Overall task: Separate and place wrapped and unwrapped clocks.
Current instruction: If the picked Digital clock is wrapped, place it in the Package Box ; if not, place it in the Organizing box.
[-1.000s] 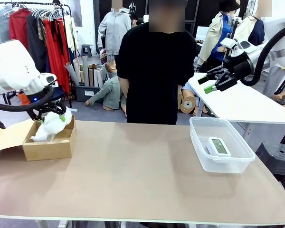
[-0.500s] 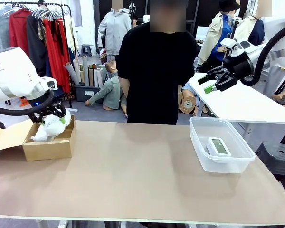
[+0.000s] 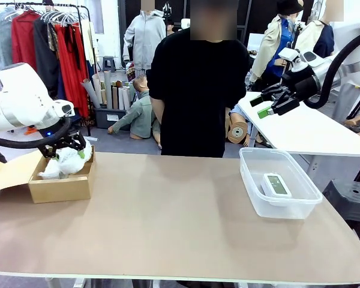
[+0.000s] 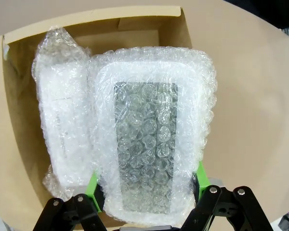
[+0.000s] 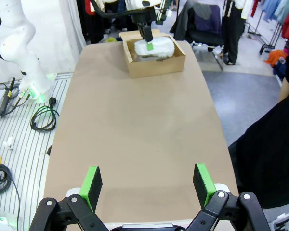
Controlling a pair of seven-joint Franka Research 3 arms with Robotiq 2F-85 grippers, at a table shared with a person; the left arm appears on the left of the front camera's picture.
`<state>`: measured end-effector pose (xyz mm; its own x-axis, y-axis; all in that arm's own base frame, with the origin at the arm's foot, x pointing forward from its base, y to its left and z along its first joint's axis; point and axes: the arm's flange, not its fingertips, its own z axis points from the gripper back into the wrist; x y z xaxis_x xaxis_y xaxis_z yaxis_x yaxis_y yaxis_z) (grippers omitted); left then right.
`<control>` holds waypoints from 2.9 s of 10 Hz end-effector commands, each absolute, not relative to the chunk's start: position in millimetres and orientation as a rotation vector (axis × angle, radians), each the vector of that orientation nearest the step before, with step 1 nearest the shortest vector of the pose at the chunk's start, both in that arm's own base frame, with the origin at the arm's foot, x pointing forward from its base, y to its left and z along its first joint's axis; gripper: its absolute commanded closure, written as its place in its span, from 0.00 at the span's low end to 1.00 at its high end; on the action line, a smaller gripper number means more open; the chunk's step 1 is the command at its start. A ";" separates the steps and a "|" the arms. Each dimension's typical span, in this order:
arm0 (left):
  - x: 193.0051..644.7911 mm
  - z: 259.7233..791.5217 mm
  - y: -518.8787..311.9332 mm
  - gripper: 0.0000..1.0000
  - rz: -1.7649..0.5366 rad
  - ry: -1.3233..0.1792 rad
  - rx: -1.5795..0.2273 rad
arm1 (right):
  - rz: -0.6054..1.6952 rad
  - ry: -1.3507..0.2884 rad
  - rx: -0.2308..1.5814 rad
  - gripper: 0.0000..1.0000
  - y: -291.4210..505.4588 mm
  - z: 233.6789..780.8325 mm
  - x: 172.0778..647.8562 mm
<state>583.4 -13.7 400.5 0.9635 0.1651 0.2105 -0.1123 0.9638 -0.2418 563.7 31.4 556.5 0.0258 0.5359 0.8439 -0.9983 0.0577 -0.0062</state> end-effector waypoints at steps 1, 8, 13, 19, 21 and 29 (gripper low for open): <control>581.0 391.6 -15.0 1.00 0.161 -0.253 -0.242 | 1.383 -0.809 0.746 0.00 31.2 558.1 563.0; 576.8 368.3 -24.2 1.00 0.194 -0.244 -0.229 | 1.383 -0.809 0.746 0.00 31.2 558.1 563.0; 576.7 357.2 -17.6 1.00 0.193 -0.245 -0.191 | 1.383 -0.809 0.746 0.00 31.2 558.1 563.0; 577.2 355.7 -15.2 0.55 0.198 -0.240 -0.195 | 1.383 -0.809 0.746 0.00 31.2 558.1 563.0; 578.2 358.4 -15.7 0.15 0.196 -0.246 -0.201 | 1.383 -0.809 0.746 0.00 31.2 558.1 563.0; 582.1 376.9 -28.0 0.00 0.173 -0.246 -0.241 | 1.383 -0.809 0.746 0.00 31.2 558.1 563.0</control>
